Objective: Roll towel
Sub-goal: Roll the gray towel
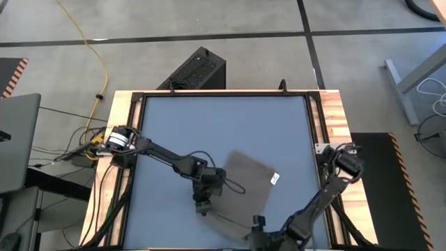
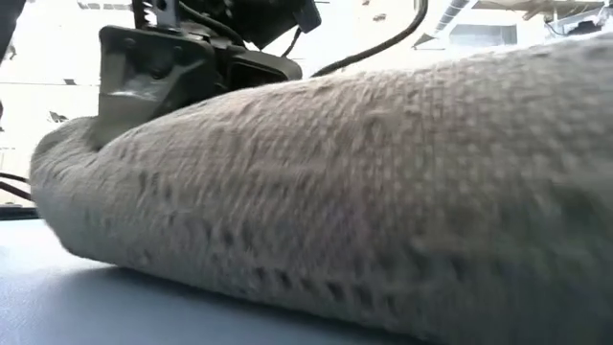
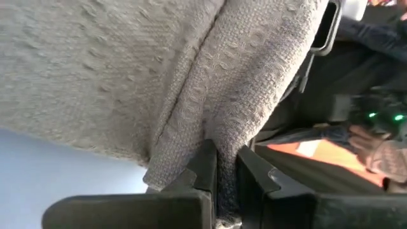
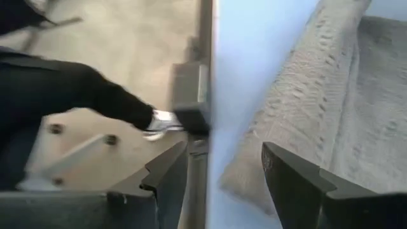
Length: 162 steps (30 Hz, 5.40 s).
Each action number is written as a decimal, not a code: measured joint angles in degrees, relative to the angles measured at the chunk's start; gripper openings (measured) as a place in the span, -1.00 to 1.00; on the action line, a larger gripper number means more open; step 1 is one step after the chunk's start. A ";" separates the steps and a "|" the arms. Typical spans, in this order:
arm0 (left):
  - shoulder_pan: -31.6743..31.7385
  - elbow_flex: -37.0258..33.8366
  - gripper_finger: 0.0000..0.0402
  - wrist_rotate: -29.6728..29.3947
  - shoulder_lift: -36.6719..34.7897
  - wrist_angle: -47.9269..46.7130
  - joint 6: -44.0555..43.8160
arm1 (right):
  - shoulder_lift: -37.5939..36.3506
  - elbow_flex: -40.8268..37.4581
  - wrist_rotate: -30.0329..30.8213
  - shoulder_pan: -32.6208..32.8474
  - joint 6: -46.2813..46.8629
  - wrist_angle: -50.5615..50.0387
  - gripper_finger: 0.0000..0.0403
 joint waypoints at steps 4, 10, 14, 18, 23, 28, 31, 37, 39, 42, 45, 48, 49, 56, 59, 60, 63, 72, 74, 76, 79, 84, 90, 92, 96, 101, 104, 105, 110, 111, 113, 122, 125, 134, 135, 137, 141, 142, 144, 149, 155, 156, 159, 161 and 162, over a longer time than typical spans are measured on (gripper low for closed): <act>1.49 0.09 -0.92 0.98 0.00 -1.34 -1.60 | 3.76 2.96 0.80 -1.41 1.06 -4.17 0.08; 1.87 0.09 -0.92 1.58 0.00 -2.49 -2.16 | 5.72 7.31 2.91 -1.97 6.62 -13.11 0.01; 1.87 0.09 -0.90 1.18 0.00 -2.44 -1.75 | 5.69 7.42 4.86 -1.94 11.70 -18.91 -0.05; 1.87 0.09 -0.77 -2.10 0.00 -0.79 -1.57 | 6.35 7.38 6.67 -2.22 15.13 -23.45 -0.17; 2.78 0.24 -0.59 -1.04 0.00 0.16 0.76 | 9.13 7.43 5.72 -3.27 17.48 -21.96 -0.50; 4.57 0.69 -0.51 4.91 -0.40 -0.04 4.12 | 10.48 7.56 2.49 -3.78 21.16 -20.79 -0.87; 5.53 0.70 -0.50 5.07 -1.73 -0.61 6.30 | 9.56 7.51 2.32 -3.11 22.94 -21.17 -0.87; 6.76 0.74 -0.50 1.97 -5.19 -1.94 14.25 | 8.54 7.38 0.74 -1.10 28.23 -22.51 -0.87; 5.60 0.74 -0.49 -1.32 -6.74 -1.14 18.56 | 8.50 7.38 0.73 -0.04 30.31 -22.45 -0.87; 1.52 0.76 -0.49 -9.81 -8.18 1.06 24.80 | 8.38 7.38 1.52 1.60 35.15 -23.94 -0.87; -4.12 0.74 -0.49 -20.18 -8.31 4.72 33.23 | 8.38 7.36 3.18 3.43 39.45 -25.25 -0.87; -9.69 0.75 -0.49 -32.29 -7.54 8.33 41.33 | 8.38 7.36 3.71 4.65 43.14 -26.22 -0.87; -11.35 0.73 -0.49 -37.15 -7.30 8.61 43.87 | 8.38 7.36 4.00 4.93 44.15 -26.54 -0.87; -16.03 0.70 -0.40 -52.01 -6.48 13.74 49.61 | 8.43 7.29 5.23 5.82 47.06 -26.95 -0.86; -16.10 0.70 -0.30 -51.55 -5.50 14.28 46.38 | 8.43 7.29 5.21 5.78 47.06 -26.90 -0.85; -16.08 0.70 -0.26 -51.44 -4.69 14.72 45.98 | 8.43 7.29 5.23 5.62 46.99 -26.81 -0.85; -16.06 0.72 -0.13 -51.29 -1.42 17.68 46.16 | 8.43 7.32 5.08 5.31 46.70 -26.55 -0.85; -15.75 0.72 0.06 -52.23 2.86 19.68 45.73 | 8.43 7.29 5.62 6.12 50.17 -26.80 -0.84; -15.35 0.73 -0.04 -51.43 2.86 19.20 42.91 | 8.43 7.29 5.73 6.44 51.20 -27.34 -0.84; -14.22 0.87 -0.23 -48.55 2.86 17.10 37.60 | 8.43 7.32 5.73 6.56 52.12 -28.07 -0.84; -11.33 2.08 -0.63 -39.02 2.86 13.73 29.20 | 8.40 7.32 5.29 6.38 52.38 -28.32 -0.84; -8.84 2.12 -0.89 -24.03 2.84 13.55 17.30 | 6.38 7.25 2.86 5.87 47.80 -29.18 -0.84; -12.06 2.14 -0.90 -24.37 2.84 10.41 -0.33 | 1.30 6.11 0.77 4.25 37.32 -31.51 -0.84; -14.41 2.10 -0.91 -27.70 2.84 9.80 -5.24 | 0.23 3.46 -2.26 2.06 31.05 -27.30 -0.85; -19.70 2.08 -0.91 -32.43 2.84 9.73 -12.18 | -1.05 -3.66 -13.15 -3.94 20.45 -11.99 -0.85; -22.13 2.05 -0.91 -32.91 2.80 11.98 -14.45 | -1.15 -8.92 -20.95 -5.73 23.65 4.37 -0.85; -20.78 2.05 -0.90 -31.35 2.80 12.23 -14.56 | -1.15 -9.38 -21.41 -5.37 28.89 5.16 -0.85; -20.36 2.05 -0.90 -30.93 2.80 12.08 -14.36 | -1.15 -9.38 -21.61 -5.35 30.48 4.62 -0.85; -18.90 2.01 -0.74 -28.49 2.80 11.92 -10.18 | -1.10 -9.27 -18.32 -4.45 39.48 0.57 -0.85; -18.38 2.01 -0.69 -27.56 2.80 11.96 -9.22 | -1.10 -9.27 -17.52 -4.06 40.95 0.02 -0.85; -16.96 2.01 -0.59 -24.74 2.80 11.87 -7.55 | -1.10 -9.27 -16.33 -3.23 42.84 -0.28 -0.84; -11.88 2.23 -0.39 -15.34 0.39 11.57 2.57 | -1.15 -9.19 -13.48 -2.10 48.54 -4.70 -0.84; -11.70 2.33 -0.41 -18.07 -2.99 10.20 6.55 | -1.15 -9.21 -13.35 -2.10 49.47 -5.42 -0.84; -15.52 2.40 -0.42 -39.52 -13.33 -1.32 20.00 | -1.06 -9.29 -12.83 -2.12 50.43 -5.91 -0.84; -17.06 2.40 -0.42 -41.34 -13.27 0.28 22.41 | -1.06 -9.30 -12.78 -2.12 50.57 -6.08 -0.84; -20.30 2.41 -0.41 -44.59 -11.98 4.90 27.97 | -1.04 -9.30 -12.50 -2.12 50.71 -6.11 -0.84; -24.93 2.41 -0.34 -50.67 -8.55 11.82 39.08 | -1.02 -9.32 -12.30 -2.14 50.70 -6.23 -0.84; -25.38 2.40 -0.31 -52.61 -8.02 13.13 40.55 | -1.02 -9.32 -12.30 -2.18 50.70 -6.23 -0.84; -25.65 2.40 -0.25 -55.23 -7.34 13.81 41.56 | -1.02 -9.34 -12.28 -2.21 50.70 -6.07 -0.84; -25.47 2.45 -0.05 -54.65 -3.46 14.03 40.95 | -0.99 -9.34 -12.28 -2.21 50.67 -5.72 -0.84; -25.22 2.45 0.14 -57.12 0.77 14.41 40.99 | -0.99 -9.36 -12.28 -2.21 50.65 -5.57 -0.84; -25.11 2.45 0.16 -57.83 1.23 14.28 40.99 | -0.99 -9.36 -12.28 -2.21 50.65 -5.57 -0.84; -24.74 2.45 0.18 -58.11 3.21 14.04 40.97 | -0.99 -9.36 -12.28 -2.21 50.74 -5.57 -0.84; -24.48 2.45 0.18 -58.24 5.22 14.00 40.97 | -0.97 -9.36 -12.28 -2.20 51.21 -5.55 -0.84; -24.31 2.45 0.18 -58.68 6.27 13.83 40.98 | -0.97 -9.36 -12.28 -2.09 51.36 -5.55 -0.84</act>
